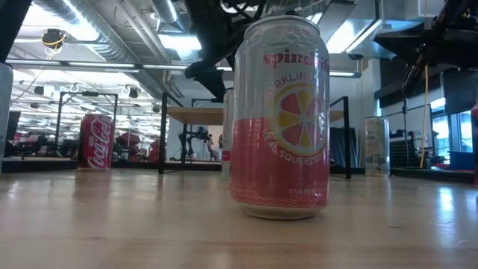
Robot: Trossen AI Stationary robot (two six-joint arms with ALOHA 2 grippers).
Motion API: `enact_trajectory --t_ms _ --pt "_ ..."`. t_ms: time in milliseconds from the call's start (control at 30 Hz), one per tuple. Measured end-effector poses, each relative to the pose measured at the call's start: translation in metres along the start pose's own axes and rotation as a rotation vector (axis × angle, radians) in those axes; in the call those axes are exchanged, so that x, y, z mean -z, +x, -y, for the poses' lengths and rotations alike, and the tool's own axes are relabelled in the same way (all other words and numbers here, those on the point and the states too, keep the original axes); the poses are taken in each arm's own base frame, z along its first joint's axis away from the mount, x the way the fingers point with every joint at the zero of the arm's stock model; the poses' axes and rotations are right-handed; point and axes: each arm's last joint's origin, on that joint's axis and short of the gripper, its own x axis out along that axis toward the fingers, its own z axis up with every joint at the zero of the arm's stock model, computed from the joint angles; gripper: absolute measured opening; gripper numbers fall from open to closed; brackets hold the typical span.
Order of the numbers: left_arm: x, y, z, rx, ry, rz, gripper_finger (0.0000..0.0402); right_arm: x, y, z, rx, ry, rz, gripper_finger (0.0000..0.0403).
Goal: Place canned beverage on shelf
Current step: Put the white soda can on the shelf
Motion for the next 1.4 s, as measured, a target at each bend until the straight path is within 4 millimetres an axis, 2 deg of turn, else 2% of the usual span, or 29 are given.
enact_trajectory --t_ms 367,467,667,800,967,1133,1267,1400 --pt "0.017 0.017 0.001 -0.017 0.075 -0.004 0.0299 0.001 0.0 0.0 0.004 -0.002 -0.005 0.0001" --pt "0.019 0.021 0.0 -0.017 0.117 -0.006 0.0274 0.001 0.0 0.0 0.004 -0.002 -0.005 0.0001" --pt "0.017 0.021 0.002 0.001 0.229 0.011 0.02 0.001 0.0 0.0 0.004 -0.002 -0.005 0.0001" --pt "0.011 0.013 0.004 0.018 0.282 0.03 0.019 0.001 0.0 0.0 0.004 -0.002 -0.006 0.0001" --pt "-0.004 -0.019 0.008 0.072 0.289 0.078 0.019 0.001 0.0 0.0 0.005 -0.002 -0.007 0.0001" --pt "-0.022 -0.071 0.007 0.129 0.297 0.14 0.019 0.001 0.0 0.0 0.004 -0.002 -0.006 0.0001" --pt "-0.037 -0.114 -0.002 0.135 0.314 0.177 0.019 0.001 0.0 0.0 -0.004 -0.002 -0.014 0.0001" --pt "-0.05 -0.14 -0.016 0.098 0.337 0.218 0.019 0.001 0.0 0.0 -0.02 -0.003 -0.027 0.0001"
